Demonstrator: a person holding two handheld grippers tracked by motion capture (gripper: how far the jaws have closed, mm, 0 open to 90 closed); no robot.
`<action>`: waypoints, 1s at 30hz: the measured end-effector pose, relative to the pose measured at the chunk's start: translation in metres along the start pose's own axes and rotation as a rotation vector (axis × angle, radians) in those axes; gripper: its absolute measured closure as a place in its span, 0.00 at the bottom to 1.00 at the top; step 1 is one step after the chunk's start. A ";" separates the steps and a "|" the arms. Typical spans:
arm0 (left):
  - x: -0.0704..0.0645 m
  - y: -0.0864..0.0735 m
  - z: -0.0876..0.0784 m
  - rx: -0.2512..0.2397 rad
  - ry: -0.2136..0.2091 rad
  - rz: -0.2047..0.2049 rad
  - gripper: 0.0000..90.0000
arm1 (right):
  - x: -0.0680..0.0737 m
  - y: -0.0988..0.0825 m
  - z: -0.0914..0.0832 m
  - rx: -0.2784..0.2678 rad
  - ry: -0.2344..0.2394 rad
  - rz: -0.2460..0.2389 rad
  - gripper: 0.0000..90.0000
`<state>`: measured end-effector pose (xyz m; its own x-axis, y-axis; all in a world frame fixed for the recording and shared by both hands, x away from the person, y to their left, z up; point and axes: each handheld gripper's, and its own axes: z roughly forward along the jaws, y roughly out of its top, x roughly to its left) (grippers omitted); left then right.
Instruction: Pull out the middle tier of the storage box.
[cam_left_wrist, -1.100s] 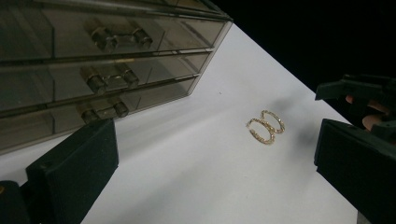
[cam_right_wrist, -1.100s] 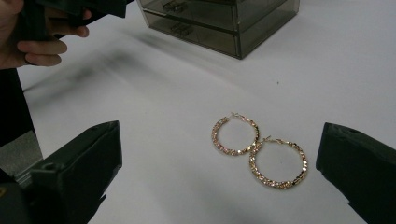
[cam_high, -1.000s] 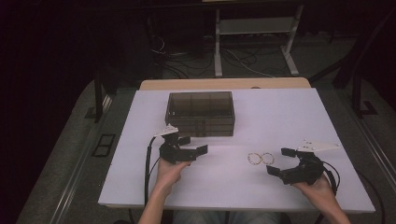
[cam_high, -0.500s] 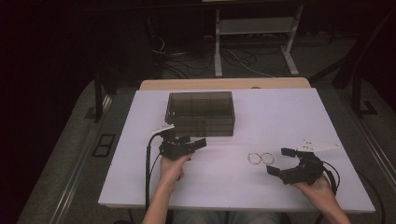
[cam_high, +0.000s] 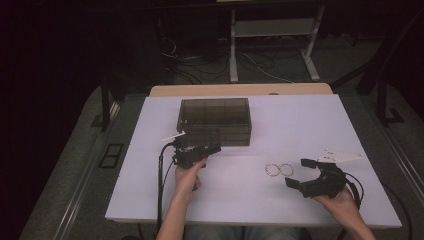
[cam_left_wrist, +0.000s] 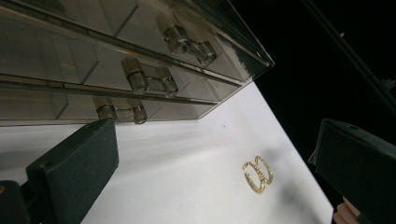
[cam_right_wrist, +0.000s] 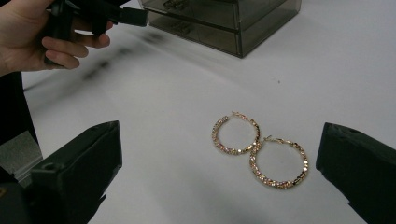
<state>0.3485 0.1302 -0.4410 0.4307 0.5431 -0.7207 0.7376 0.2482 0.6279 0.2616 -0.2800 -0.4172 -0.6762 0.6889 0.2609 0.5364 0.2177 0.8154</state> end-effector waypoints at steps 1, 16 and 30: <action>0.001 0.000 0.001 0.000 0.002 -0.006 0.00 | 0.000 0.000 0.000 0.000 0.000 0.000 0.00; 0.018 0.004 0.004 -0.009 0.035 -0.117 0.04 | 0.001 0.000 0.001 0.004 0.001 -0.004 0.00; 0.027 0.007 0.005 -0.050 0.035 -0.192 0.25 | 0.001 0.000 0.001 0.012 0.001 -0.008 0.00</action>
<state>0.3681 0.1423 -0.4581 0.2657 0.5091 -0.8186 0.7777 0.3887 0.4942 0.2612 -0.2783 -0.4176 -0.6810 0.6862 0.2556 0.5375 0.2314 0.8109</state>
